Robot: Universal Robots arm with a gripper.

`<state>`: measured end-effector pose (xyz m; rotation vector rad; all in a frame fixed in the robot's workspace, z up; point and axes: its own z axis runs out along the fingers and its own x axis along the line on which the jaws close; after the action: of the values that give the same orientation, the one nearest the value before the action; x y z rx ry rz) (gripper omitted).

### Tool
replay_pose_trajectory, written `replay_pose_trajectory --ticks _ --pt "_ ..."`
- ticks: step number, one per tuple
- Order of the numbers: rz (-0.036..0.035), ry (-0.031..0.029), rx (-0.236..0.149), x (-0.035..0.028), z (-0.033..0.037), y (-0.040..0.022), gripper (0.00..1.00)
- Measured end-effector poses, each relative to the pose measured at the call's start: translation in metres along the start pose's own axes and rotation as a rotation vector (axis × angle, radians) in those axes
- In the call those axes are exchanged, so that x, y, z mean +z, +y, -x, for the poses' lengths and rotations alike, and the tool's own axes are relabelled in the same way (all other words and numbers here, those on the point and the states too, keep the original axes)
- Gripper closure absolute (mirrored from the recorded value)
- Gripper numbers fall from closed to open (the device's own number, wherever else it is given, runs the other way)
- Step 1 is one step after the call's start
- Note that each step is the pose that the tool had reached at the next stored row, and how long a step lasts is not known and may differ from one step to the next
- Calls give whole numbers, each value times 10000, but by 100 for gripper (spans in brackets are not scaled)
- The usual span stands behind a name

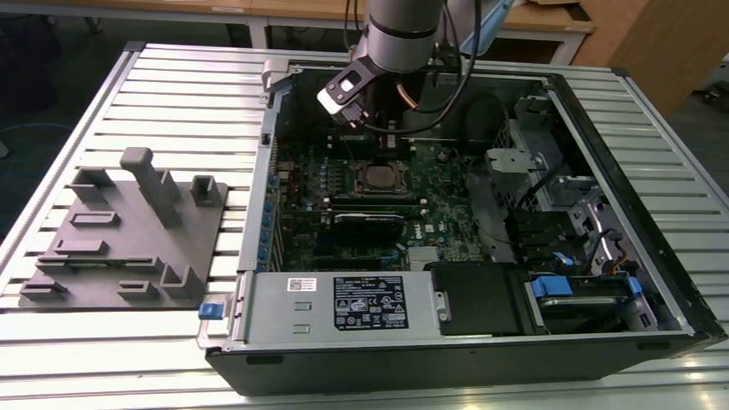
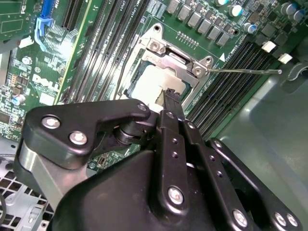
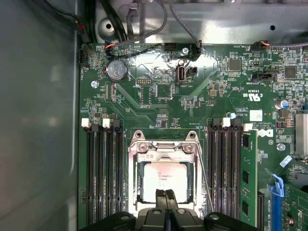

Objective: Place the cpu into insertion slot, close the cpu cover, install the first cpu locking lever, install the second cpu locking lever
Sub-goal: 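Install the first cpu locking lever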

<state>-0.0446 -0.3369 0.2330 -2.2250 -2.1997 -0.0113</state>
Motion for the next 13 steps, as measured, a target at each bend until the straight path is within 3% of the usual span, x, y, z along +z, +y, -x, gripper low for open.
replay_pose_trajectory --ticks 13 --pt "29 9 0 -27 -1 -8 90"
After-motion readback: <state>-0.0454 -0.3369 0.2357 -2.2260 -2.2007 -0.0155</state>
